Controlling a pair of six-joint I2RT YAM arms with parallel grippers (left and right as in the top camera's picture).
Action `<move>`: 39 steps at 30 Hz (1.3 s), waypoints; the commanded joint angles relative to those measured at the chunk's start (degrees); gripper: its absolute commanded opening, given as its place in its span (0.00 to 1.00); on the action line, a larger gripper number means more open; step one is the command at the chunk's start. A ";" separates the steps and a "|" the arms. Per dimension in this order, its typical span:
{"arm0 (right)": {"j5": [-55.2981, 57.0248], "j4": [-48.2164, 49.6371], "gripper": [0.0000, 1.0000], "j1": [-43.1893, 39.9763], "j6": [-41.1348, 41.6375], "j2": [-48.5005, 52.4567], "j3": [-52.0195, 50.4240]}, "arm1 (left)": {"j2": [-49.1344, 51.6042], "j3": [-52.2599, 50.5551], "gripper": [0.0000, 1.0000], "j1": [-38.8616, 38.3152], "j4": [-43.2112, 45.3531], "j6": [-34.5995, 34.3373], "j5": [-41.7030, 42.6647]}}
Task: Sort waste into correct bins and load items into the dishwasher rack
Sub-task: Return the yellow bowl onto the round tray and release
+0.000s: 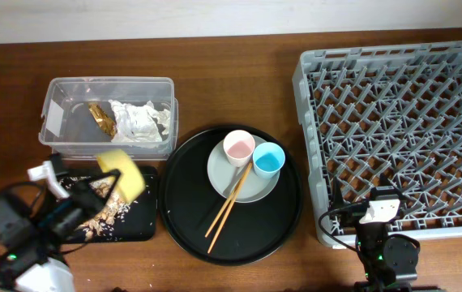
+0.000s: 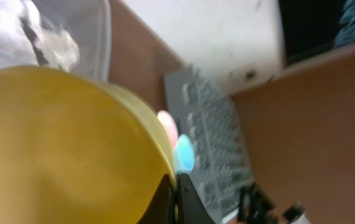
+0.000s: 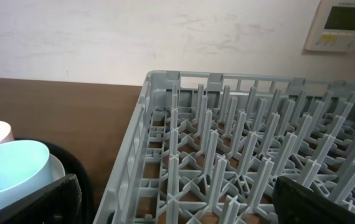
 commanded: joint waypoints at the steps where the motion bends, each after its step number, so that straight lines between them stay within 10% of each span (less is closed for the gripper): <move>1: 0.13 -0.28 0.99 -0.42 0.11 -0.28 -0.31 | -6.80 4.11 0.00 -16.55 -2.01 -5.88 -23.06; 12: 0.13 -0.28 0.99 -0.42 0.11 -0.28 -0.31 | 11.89 6.03 0.00 -70.62 0.35 -19.69 -68.52; 28: 0.13 -0.28 0.99 -0.42 0.11 -0.28 -0.31 | 23.30 6.01 0.01 -73.31 0.48 -19.67 -69.07; 30: 0.13 -0.28 0.99 -0.42 0.11 -0.28 -0.31 | 23.30 6.01 0.29 -73.31 -0.11 -19.65 -68.87; 39: 0.13 -0.28 0.99 -0.42 0.11 -0.28 -0.31 | 21.22 18.78 0.37 -73.20 -8.96 -17.62 -80.02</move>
